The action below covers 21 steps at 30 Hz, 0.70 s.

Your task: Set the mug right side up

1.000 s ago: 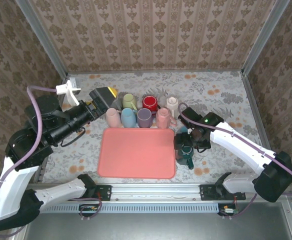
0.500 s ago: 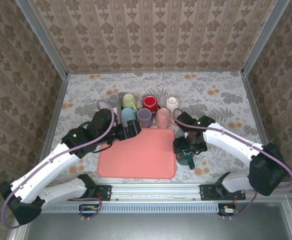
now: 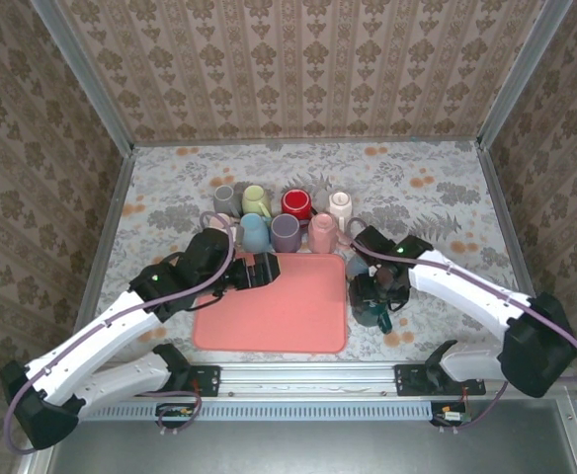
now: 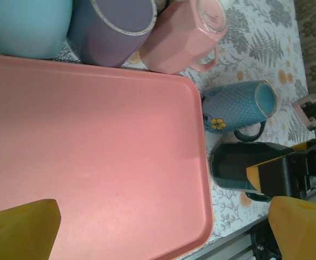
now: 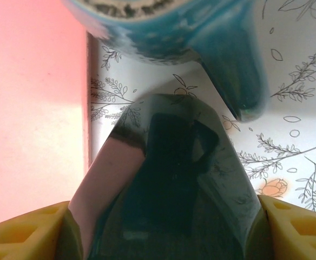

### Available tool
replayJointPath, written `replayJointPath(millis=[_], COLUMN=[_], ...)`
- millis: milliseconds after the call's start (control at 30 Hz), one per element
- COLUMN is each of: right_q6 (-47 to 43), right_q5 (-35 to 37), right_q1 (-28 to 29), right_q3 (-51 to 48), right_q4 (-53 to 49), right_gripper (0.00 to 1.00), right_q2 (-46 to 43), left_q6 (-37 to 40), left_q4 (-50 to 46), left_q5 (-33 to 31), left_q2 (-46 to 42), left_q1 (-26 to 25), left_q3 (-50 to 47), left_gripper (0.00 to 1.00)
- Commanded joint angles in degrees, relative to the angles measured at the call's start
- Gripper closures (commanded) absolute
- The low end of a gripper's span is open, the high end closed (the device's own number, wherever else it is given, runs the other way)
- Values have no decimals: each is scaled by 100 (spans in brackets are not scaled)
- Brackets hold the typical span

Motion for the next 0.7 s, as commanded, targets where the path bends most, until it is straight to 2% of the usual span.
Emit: replayJointPath(millis=[0, 67, 167, 267, 400, 500, 567, 667], right_q6=[239, 314, 472, 704, 1182, 1960, 2386, 2639], right_q5=[-78, -286, -844, -1404, -2563, -3448, -3757, -3903], right_q1=[1, -8, -35, -108, -432, -753, -834, -843], right_q3=[507, 844, 1311, 1585, 1528, 1238, 1207, 1398], right_q4=[-648, -879, -850, -438, 769, 2190, 3062, 3677], right_gripper=[51, 54, 59, 60, 61, 62, 62, 63], right_q2=[-729, -946, -1133, -1214, -1214, -1159, -1057, -873], left_q6=[424, 617, 965, 1091, 1095, 785, 455, 157], left_q4=[25, 111, 585, 1159, 2164, 3283, 3952, 4478], left_q5=[114, 147, 537, 1210, 2321, 3042, 3351, 3508], left_q2=[-383, -570, -779, -772, -630, -556, -500, -493], left_q1=[-27, -10, 46, 269, 602, 746, 791, 816], left_q3=[-34, -132, -396, -587, -813, -1180, -1398, -1608], left_gripper=[0, 0, 0, 2, 4, 5, 5, 5])
